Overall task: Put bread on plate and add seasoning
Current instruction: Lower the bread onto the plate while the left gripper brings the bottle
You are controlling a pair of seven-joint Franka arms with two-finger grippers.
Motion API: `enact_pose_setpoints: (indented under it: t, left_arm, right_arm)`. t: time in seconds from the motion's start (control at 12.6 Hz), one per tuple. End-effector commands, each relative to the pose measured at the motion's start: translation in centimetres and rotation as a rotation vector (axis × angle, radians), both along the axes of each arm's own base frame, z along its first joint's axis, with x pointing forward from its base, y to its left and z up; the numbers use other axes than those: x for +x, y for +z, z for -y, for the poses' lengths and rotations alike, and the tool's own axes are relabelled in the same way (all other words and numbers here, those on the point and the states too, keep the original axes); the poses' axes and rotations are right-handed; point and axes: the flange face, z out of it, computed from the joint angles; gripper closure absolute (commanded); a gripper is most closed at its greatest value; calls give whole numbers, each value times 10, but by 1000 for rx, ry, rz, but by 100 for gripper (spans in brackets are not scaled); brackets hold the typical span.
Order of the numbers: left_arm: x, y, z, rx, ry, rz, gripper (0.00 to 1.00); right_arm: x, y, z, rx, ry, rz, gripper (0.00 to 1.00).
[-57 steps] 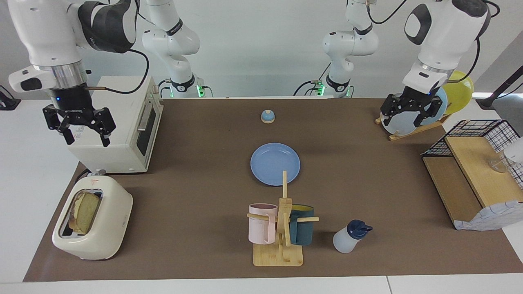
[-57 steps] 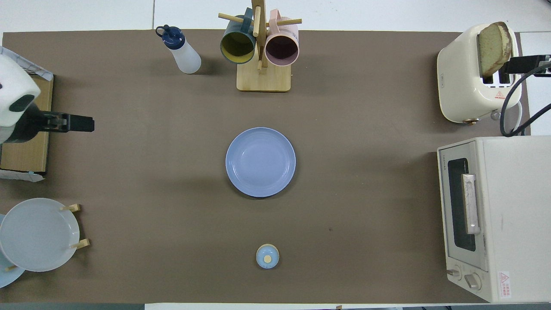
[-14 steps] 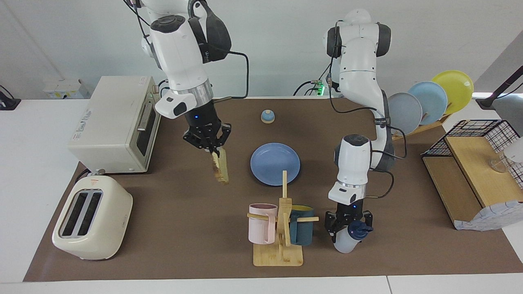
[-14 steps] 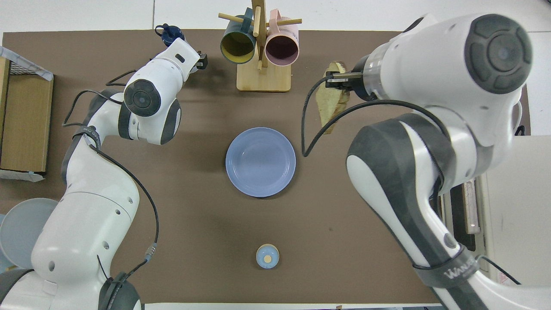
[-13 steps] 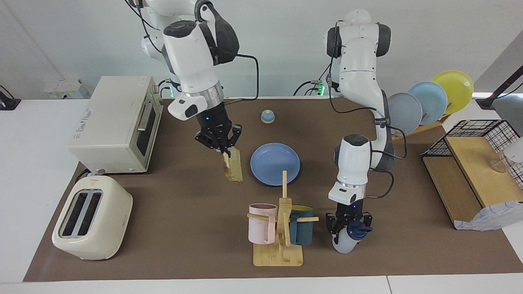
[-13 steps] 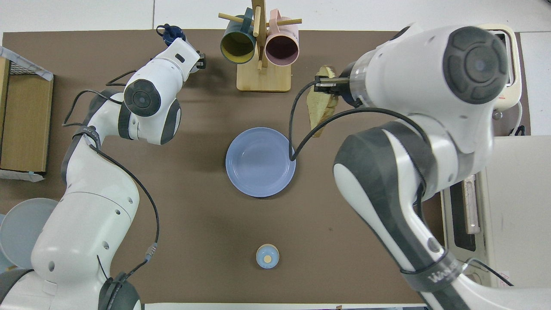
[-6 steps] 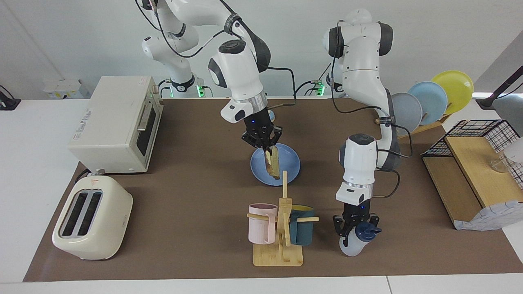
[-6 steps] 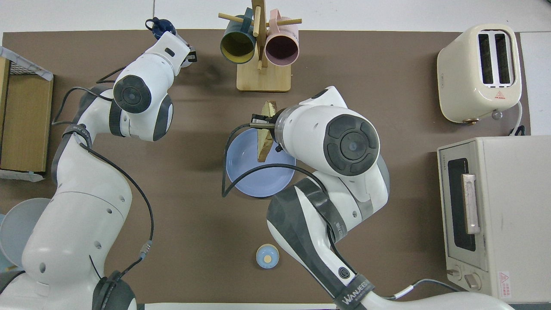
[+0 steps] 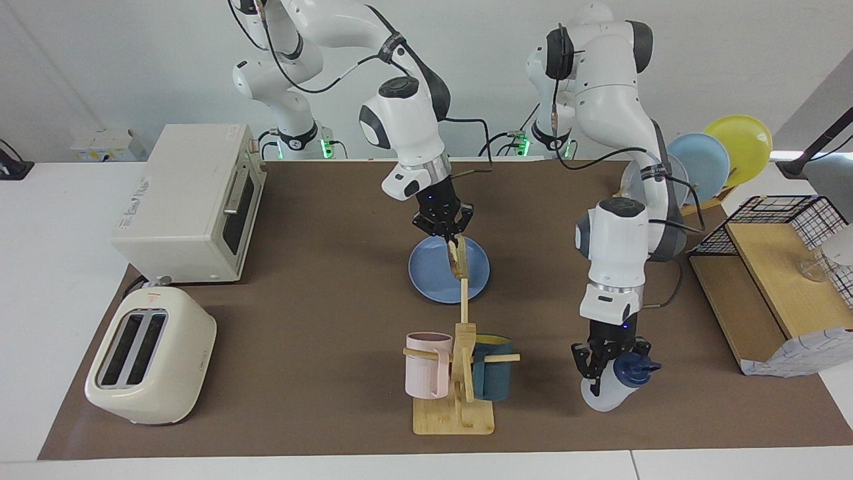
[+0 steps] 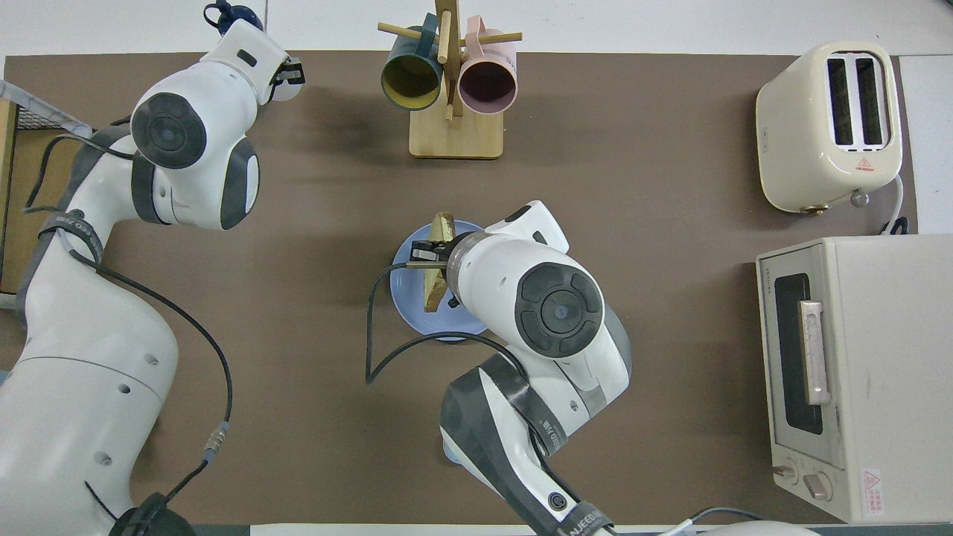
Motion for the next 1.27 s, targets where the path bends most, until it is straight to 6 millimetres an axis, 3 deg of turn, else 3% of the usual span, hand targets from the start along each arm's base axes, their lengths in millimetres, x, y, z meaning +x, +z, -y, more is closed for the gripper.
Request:
enact_pose_setpoints:
  t: [0.0,0.32,0.63,0.87,1.11,1.19]
  left_arm:
    - [-20,47,-7,97,-122,-109,100]
    - [-67,102,-22,196,-365,-299,100]
    - [-131,150,-48,270,-675,-391,100]
    - [-167,152,-53,326,-904,-440,100]
    - [-192,153,-36,351,-1101,-525,100]
    - [-207,146,-30,353,-1152,-529,100]
  right_arm:
    - [-12,-5,7,20,-38,-21,100]
    - [-22,-27,23,25,-49,0,100]
    - [-29,-51,52,1,-83,-26,100]
    - [-31,-61,68,-10,-112,-46,100]
    - [-37,-69,74,7,-123,-18,100]
    - [-38,-69,74,6,-123,-19,82]
